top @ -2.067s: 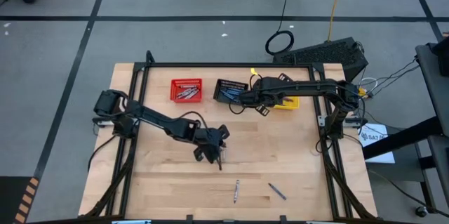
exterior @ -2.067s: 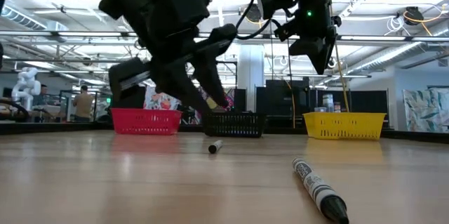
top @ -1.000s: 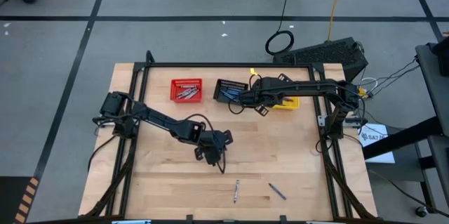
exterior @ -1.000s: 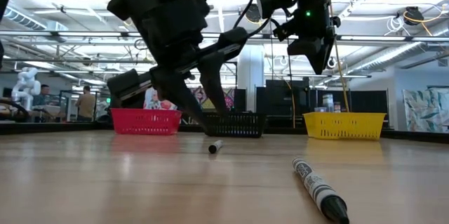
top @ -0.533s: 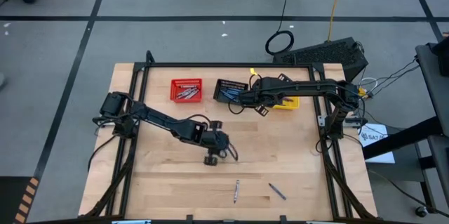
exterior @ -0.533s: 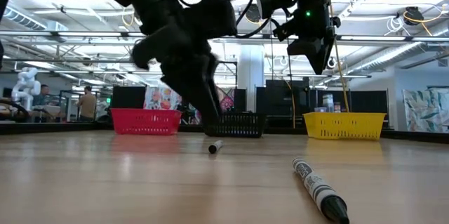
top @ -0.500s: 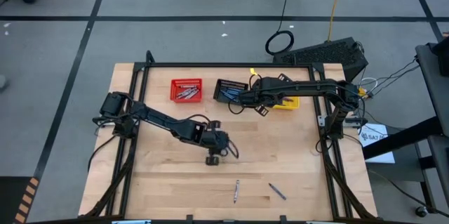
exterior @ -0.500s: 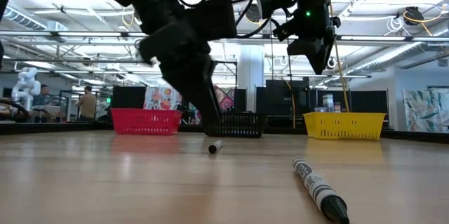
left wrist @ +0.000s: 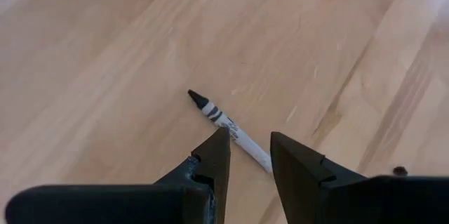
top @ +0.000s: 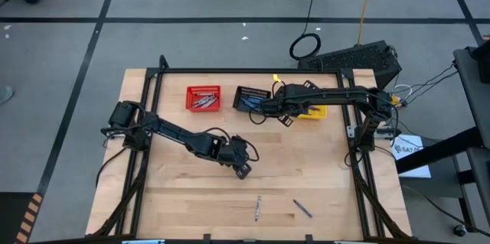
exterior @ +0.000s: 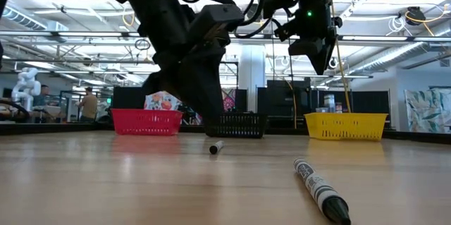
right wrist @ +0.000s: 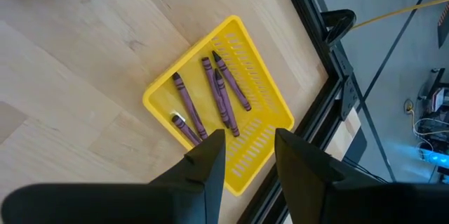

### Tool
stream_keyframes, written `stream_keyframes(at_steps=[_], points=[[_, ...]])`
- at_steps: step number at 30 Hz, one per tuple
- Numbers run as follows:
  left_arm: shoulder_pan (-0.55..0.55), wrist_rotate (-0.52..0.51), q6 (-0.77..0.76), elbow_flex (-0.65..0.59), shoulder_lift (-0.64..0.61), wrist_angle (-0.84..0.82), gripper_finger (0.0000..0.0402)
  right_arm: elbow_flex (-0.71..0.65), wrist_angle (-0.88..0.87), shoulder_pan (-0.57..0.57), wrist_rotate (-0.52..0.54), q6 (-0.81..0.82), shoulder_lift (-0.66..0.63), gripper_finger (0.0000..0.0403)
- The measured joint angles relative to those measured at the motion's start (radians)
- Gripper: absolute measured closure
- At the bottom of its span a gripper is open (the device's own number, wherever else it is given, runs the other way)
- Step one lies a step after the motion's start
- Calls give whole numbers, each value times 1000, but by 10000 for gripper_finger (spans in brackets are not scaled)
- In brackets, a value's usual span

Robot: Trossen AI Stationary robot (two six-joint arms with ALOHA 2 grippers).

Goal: Sort crayons
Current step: Put the gray crayon into the red bin

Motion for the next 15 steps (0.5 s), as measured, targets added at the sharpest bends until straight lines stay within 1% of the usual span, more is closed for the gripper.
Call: stream_keyframes(at_steps=[3,9,15], points=[[-7,-27,-73,0,0,0,297,0,-4,0,0,0,0,291],[-32,-153,-156,0,0,-2,297,0,-3,0,0,-6,0,291],[-63,-178,-212,1,25,12,297,0,-3,1,0,-3,0,291]])
